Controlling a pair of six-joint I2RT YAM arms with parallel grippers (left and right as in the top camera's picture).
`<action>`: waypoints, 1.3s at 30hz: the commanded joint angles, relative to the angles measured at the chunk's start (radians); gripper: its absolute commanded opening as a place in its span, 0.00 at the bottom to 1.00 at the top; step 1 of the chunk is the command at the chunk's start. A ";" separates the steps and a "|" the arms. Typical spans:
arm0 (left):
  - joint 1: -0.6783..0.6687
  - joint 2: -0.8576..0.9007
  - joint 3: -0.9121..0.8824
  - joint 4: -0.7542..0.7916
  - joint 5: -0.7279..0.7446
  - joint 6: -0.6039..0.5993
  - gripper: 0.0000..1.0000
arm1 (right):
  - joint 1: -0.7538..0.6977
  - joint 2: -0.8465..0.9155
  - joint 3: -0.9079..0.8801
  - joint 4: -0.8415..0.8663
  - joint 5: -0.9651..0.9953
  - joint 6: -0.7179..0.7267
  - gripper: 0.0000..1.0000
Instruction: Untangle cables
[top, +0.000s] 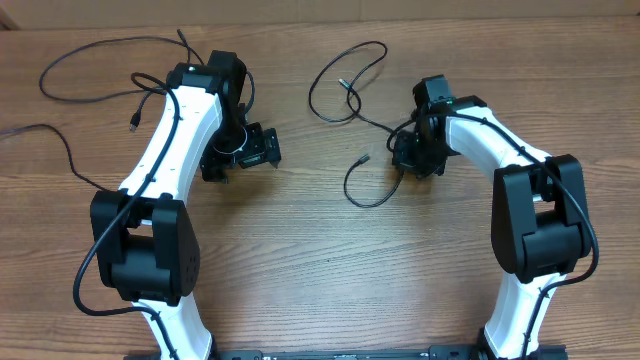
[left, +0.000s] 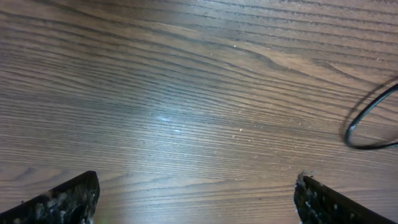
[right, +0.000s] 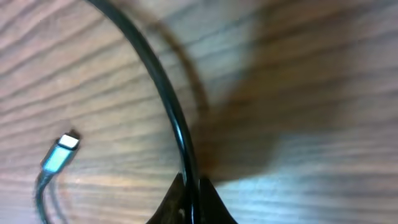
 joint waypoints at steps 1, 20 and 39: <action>-0.007 0.000 -0.009 -0.031 0.105 -0.052 1.00 | 0.001 -0.060 0.066 -0.031 -0.222 -0.165 0.04; -0.006 -0.001 -0.008 0.173 1.103 -0.215 0.99 | 0.239 -0.539 0.070 -0.095 -0.570 -0.547 0.04; 0.047 -0.001 -0.008 0.256 0.881 -0.444 0.65 | 0.274 -0.539 0.070 0.113 -0.582 -0.407 0.04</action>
